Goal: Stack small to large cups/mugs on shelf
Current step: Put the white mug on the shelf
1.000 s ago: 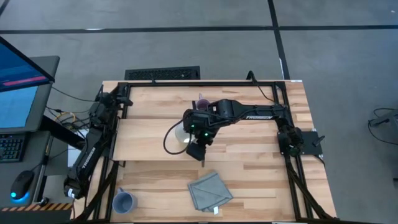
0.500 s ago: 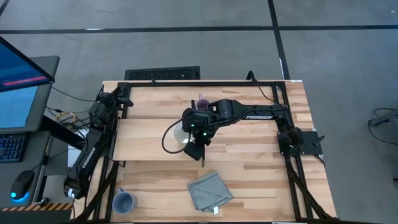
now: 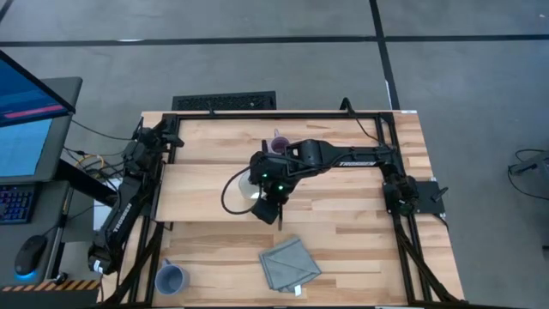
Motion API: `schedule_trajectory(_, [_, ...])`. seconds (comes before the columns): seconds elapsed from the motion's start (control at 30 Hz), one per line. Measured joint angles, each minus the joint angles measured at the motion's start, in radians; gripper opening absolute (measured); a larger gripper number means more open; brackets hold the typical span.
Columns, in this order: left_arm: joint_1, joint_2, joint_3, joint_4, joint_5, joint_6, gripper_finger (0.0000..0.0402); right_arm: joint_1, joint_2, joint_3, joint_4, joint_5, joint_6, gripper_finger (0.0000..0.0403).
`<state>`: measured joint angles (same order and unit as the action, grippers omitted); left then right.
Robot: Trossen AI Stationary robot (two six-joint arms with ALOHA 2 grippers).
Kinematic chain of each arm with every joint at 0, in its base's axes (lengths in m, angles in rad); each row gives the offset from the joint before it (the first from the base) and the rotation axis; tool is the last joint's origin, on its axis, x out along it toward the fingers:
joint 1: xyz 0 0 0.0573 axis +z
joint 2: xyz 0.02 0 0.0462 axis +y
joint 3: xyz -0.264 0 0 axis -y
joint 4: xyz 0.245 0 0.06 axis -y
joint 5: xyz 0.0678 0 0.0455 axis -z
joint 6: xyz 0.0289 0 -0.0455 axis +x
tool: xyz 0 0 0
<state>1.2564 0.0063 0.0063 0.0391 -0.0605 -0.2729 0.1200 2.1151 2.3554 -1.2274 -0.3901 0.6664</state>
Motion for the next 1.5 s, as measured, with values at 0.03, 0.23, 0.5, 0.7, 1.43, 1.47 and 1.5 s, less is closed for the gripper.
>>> schedule_trajectory(0.03, [0.0,0.0,0.0,0.0,0.0,0.0,0.0159,0.0,0.0,0.0,0.005,0.0,0.0,0.023])
schedule_trajectory(0.23, [0.0,0.0,0.0,0.0,0.0,0.0,0.0159,0.0,0.0,0.0,0.043,0.0,-0.001,0.023])
schedule_trajectory(0.5, [0.0,0.0,0.0,0.0,0.001,0.0,0.0159,0.0,0.0,0.0,0.055,0.0,-0.009,0.023])
schedule_trajectory(0.7, [0.0,0.0,0.0,0.0,0.002,0.0,0.0159,0.0,0.0,-0.02,0.06,-0.002,-0.009,0.023])
schedule_trajectory(1.43, [0.0,0.0,0.0,-0.001,0.003,0.0,0.0159,0.0,0.001,-0.022,0.118,-0.002,-0.012,0.023])
schedule_trajectory(1.47, [0.0,0.0,0.0,-0.001,0.003,0.0,0.0159,0.0,0.001,-0.022,0.118,-0.002,-0.012,0.023])
schedule_trajectory(1.5, [0.0,0.0,0.0,-0.001,0.003,0.0,0.0159,0.0,0.001,-0.022,0.117,-0.002,-0.012,0.023])
